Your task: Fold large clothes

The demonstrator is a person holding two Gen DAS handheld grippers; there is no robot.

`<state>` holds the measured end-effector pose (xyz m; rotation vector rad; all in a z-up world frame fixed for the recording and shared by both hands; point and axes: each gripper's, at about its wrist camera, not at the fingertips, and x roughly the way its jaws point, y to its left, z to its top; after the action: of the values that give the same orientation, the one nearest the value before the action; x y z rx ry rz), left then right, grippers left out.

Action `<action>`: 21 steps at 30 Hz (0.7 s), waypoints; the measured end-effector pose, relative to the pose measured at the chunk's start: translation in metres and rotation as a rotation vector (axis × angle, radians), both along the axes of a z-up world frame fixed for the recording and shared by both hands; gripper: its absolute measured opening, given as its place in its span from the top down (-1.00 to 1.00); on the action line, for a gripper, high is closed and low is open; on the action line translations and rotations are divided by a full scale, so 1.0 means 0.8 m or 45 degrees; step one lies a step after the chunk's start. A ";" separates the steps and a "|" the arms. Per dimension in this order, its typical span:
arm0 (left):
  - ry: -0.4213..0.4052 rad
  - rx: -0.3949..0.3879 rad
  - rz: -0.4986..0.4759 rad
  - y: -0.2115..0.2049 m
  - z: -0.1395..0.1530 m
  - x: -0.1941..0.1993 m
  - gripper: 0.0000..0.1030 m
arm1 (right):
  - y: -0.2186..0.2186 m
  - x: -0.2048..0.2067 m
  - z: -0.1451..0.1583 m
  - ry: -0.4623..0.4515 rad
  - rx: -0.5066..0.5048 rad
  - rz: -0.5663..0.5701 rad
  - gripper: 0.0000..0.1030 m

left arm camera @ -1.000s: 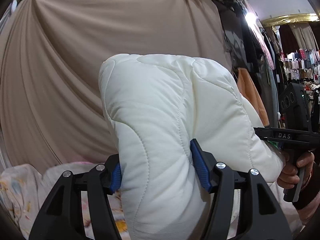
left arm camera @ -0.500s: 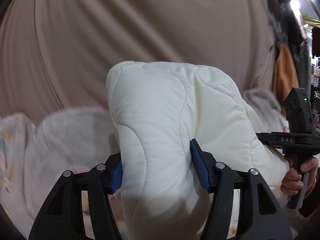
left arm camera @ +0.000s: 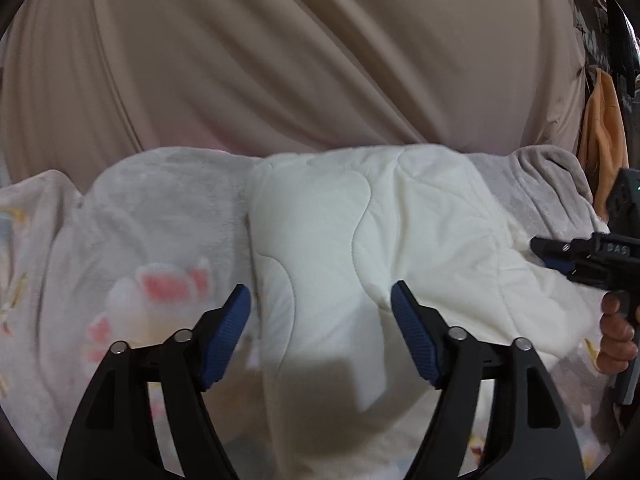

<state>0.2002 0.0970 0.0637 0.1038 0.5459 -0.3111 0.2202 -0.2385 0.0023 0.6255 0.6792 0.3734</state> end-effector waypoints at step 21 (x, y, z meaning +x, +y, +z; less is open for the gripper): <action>0.201 0.052 0.132 -0.023 -0.068 -0.022 -0.59 | 0.123 -0.040 -0.042 -0.023 -0.724 0.109 1.00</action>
<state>0.1825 0.0783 0.0090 0.0906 0.7117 -0.2080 0.1881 -0.1404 -0.0317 0.0532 0.7544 0.2465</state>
